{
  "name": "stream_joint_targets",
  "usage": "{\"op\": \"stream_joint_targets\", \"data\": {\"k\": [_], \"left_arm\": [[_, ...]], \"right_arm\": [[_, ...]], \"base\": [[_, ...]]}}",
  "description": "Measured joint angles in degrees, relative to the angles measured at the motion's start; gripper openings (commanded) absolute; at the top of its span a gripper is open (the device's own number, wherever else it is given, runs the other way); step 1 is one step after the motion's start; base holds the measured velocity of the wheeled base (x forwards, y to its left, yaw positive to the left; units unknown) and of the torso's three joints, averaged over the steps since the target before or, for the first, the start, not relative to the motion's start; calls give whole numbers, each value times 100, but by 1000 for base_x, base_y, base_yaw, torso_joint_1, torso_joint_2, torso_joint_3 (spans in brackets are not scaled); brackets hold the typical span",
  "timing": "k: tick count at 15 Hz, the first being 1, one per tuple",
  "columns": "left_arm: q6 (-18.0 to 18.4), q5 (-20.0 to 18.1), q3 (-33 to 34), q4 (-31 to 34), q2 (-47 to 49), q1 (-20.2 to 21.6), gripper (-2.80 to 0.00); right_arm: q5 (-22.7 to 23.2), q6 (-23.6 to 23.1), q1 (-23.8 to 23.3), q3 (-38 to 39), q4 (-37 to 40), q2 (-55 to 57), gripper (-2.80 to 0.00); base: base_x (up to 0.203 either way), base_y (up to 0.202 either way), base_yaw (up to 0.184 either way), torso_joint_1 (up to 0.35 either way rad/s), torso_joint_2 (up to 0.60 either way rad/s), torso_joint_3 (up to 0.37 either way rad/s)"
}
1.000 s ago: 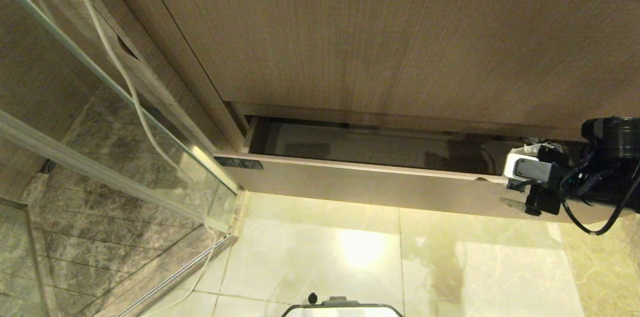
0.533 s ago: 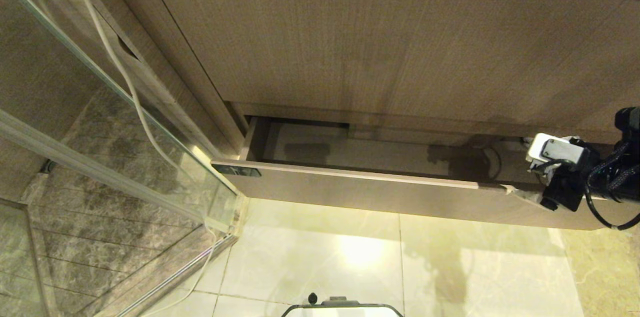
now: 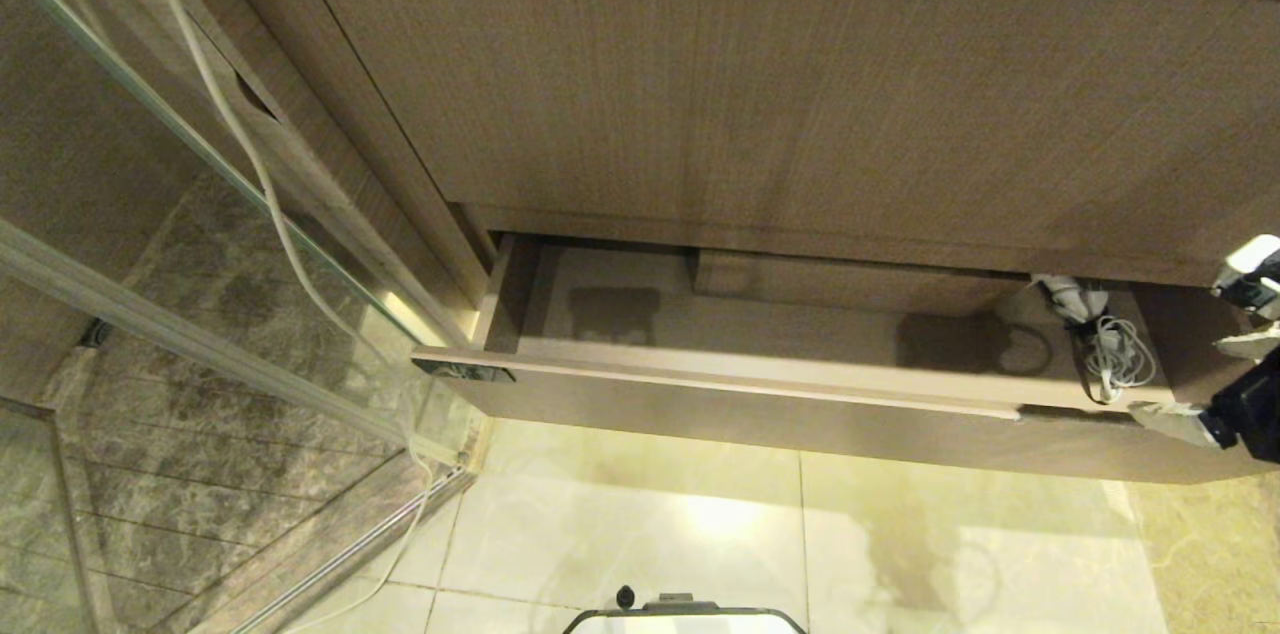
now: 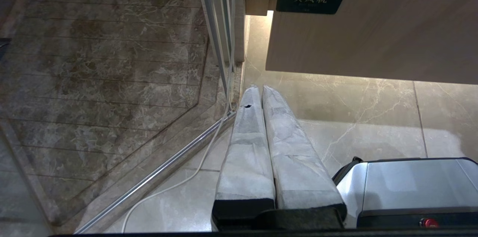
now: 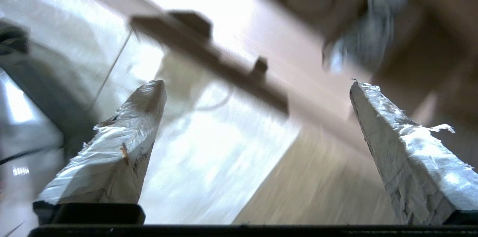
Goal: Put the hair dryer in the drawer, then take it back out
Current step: Pull open the drawer
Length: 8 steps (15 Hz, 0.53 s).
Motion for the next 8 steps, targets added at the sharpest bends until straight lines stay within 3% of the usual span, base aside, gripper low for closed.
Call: {"op": "stream_joint_targets", "data": {"k": [1, 2, 4, 8], "left_arm": [[1, 0, 0, 0, 0, 0, -280], [4, 0, 0, 0, 0, 0, -280], [1, 0, 0, 0, 0, 0, -280], [4, 0, 0, 0, 0, 0, -280]], "right_arm": [[2, 31, -246, 0, 246, -190, 0], [-14, 47, -463, 0, 367, -338, -280], [-32, 34, -738, -21, 474, -591, -280], [-74, 60, -845, -3, 558, -935, -280]], "base": [[0, 0, 0, 0, 0, 0], [0, 0, 0, 0, 0, 0], [0, 0, 0, 0, 0, 0], [0, 0, 0, 0, 0, 0]]}}
